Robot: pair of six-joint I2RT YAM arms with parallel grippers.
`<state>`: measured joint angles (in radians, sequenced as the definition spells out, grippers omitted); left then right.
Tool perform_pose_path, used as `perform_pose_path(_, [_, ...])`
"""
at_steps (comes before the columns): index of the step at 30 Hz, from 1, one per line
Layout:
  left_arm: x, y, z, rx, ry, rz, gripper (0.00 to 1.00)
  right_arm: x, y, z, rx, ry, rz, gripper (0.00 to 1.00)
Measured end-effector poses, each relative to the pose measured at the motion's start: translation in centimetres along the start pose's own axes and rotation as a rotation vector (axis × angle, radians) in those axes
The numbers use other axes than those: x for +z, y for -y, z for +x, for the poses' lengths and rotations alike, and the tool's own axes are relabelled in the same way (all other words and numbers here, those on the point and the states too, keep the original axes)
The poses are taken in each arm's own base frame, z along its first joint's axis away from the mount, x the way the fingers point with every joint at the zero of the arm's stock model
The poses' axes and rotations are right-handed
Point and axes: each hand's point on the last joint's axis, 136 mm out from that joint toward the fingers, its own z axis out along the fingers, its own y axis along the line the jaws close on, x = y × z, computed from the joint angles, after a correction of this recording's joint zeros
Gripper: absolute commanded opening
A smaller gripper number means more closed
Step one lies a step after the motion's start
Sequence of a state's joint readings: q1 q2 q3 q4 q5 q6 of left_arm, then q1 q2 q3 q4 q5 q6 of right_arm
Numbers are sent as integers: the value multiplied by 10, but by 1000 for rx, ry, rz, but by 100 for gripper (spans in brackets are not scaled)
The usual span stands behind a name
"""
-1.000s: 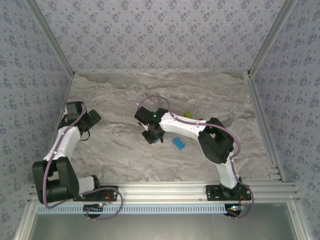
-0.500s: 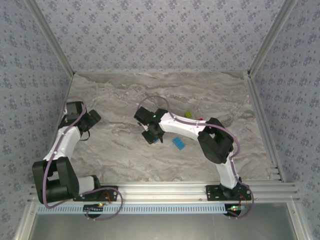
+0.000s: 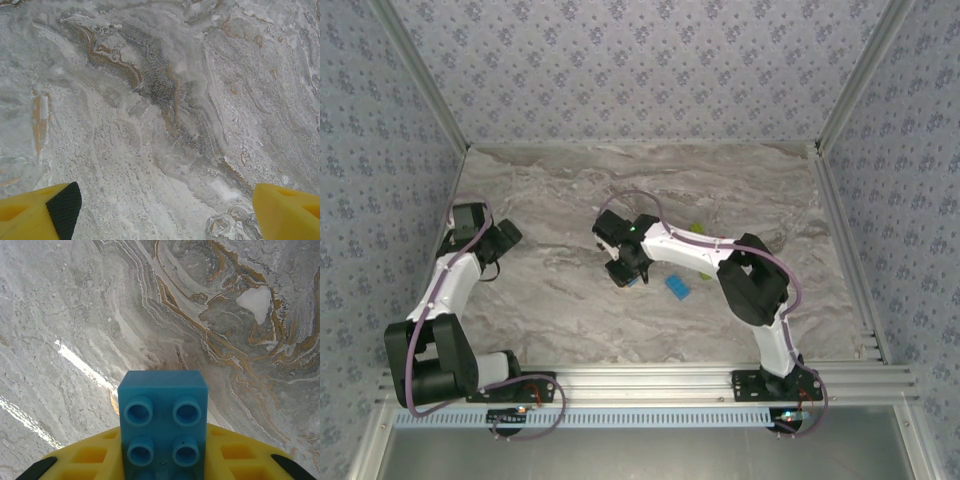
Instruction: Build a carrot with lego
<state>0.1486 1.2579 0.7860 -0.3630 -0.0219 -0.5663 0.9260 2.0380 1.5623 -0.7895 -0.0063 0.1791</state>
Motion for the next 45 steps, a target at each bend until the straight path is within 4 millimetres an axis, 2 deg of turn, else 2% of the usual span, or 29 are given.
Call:
perform_pose_path(6, [0,0,0,0,-1,2,90,-8,0,-3,-9,24,-16,35])
perform_pose_path(15, [0,1,1,0,-3,4,90,-18,9,19,1,-58,-6,35])
perform_pose_path(24, [0,1,1,0,-4,6,90,-28,47,29,95,-56,-1,35])
perform_pose_path(30, [0,1,1,0,-4,6,90,-38,71,18,156,11,-3,35])
perform_pose_path(34, [0,1,1,0,-4,6,90,-27,84,15,173,10,13,36])
perform_pose_path(41, [0,1,1,0,-4,6,90,22,89,21,171,-66,22,37])
perform_pose_path(45, [0,1,1,0,-5,5,90,22,89,15,171,-40,21,41])
